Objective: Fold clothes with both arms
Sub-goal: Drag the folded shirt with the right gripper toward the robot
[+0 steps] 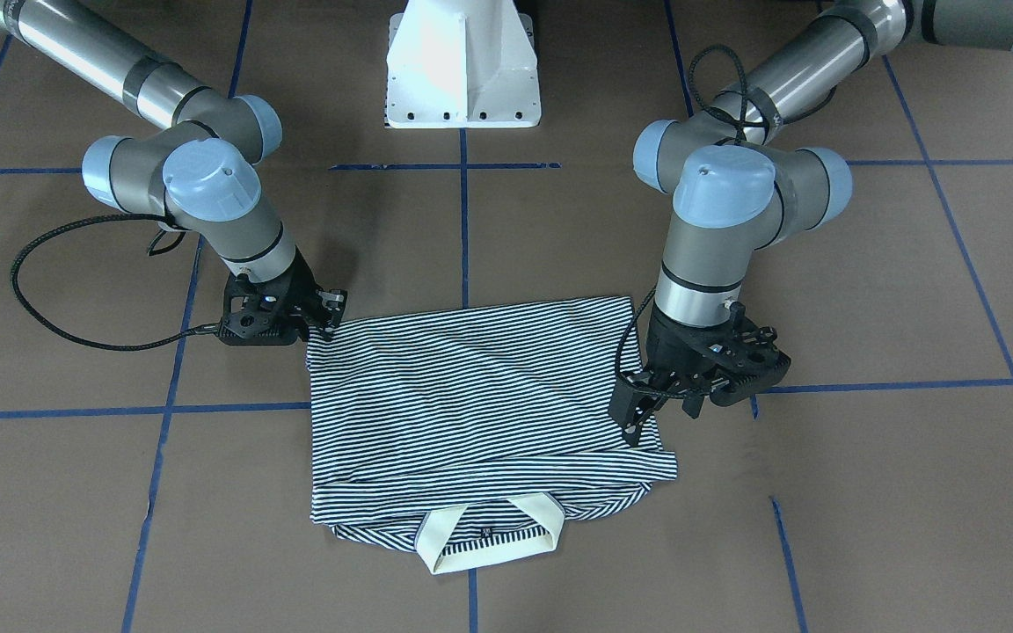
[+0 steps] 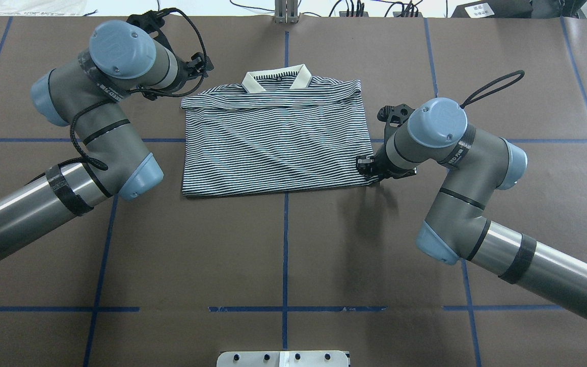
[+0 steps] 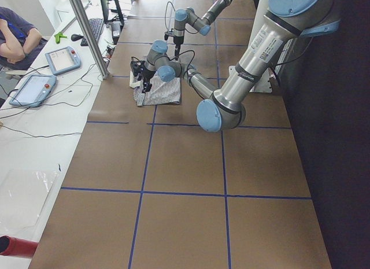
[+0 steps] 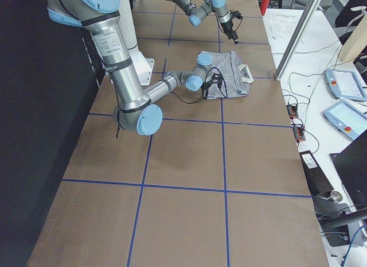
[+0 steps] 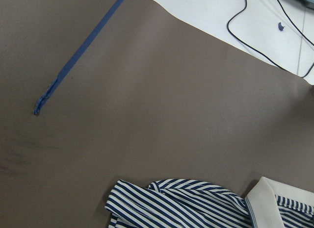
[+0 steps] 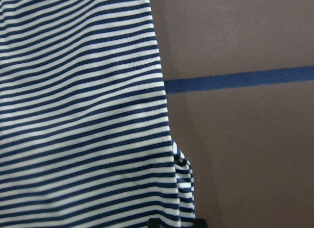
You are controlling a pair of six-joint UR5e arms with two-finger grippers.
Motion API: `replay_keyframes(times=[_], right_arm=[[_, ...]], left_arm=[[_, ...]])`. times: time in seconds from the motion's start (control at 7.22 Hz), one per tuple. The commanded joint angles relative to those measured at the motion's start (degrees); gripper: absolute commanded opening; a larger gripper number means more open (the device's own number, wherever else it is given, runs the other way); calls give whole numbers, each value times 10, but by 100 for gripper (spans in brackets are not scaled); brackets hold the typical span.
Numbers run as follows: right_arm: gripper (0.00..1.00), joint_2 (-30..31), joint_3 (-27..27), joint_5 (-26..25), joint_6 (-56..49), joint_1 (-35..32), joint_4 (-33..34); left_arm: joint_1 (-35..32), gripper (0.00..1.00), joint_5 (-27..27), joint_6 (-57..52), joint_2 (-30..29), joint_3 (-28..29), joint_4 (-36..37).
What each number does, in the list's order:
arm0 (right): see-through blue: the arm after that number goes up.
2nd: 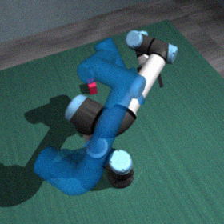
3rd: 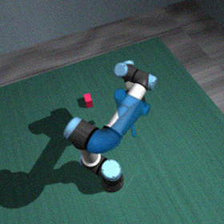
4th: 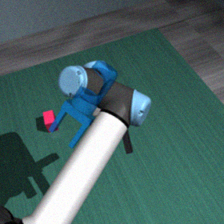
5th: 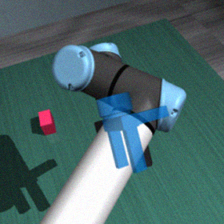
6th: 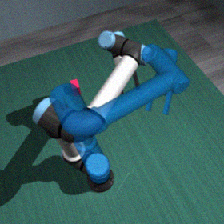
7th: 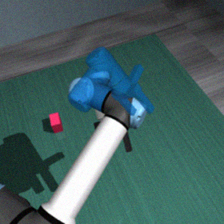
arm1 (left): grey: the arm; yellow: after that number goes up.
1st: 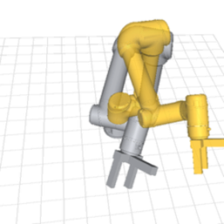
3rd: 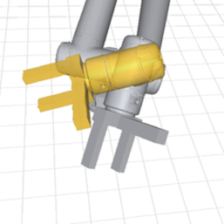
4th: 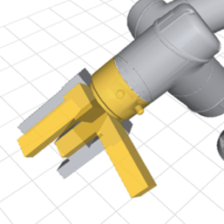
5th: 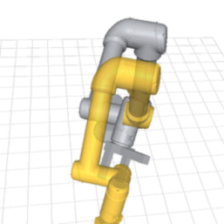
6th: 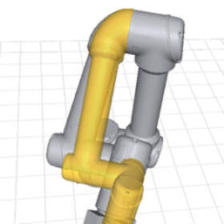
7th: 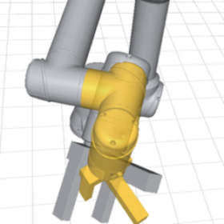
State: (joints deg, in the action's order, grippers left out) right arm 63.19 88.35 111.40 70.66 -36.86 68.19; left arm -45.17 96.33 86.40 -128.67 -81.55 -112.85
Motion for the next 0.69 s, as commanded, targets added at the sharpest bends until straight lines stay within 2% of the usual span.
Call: replay_keyframes(times=[0.0,0.28,0.42,0.55], right_arm=[[0,-2,2,-2,0,0,4],[0,1,4,2,0,-1,5],[0,9,34,2,1,-3,32],[0,31,101,1,1,12,109]], left_arm=[[0,100,0,0,0,0,0],[1,100,0,0,0,-1,0],[1,100,0,0,-1,-4,0],[0,100,0,0,0,-13,4]])
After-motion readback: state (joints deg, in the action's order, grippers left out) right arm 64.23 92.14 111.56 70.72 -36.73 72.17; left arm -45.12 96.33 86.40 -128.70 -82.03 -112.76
